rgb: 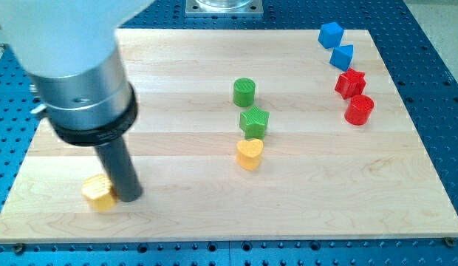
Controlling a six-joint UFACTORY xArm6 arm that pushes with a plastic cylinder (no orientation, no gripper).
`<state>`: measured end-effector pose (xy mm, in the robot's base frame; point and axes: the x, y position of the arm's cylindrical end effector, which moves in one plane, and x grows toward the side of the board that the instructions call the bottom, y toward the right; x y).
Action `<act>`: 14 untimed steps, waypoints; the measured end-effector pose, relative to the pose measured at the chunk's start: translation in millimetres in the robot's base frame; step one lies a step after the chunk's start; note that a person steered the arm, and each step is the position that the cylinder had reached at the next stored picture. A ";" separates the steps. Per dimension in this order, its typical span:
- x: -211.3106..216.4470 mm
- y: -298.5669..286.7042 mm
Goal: Move the heart to the top right of the hexagon
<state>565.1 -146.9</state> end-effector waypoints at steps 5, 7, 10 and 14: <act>11.9 236.0; -52.1 223.6; -9.2 97.5; -29.3 -43.9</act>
<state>535.8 -190.8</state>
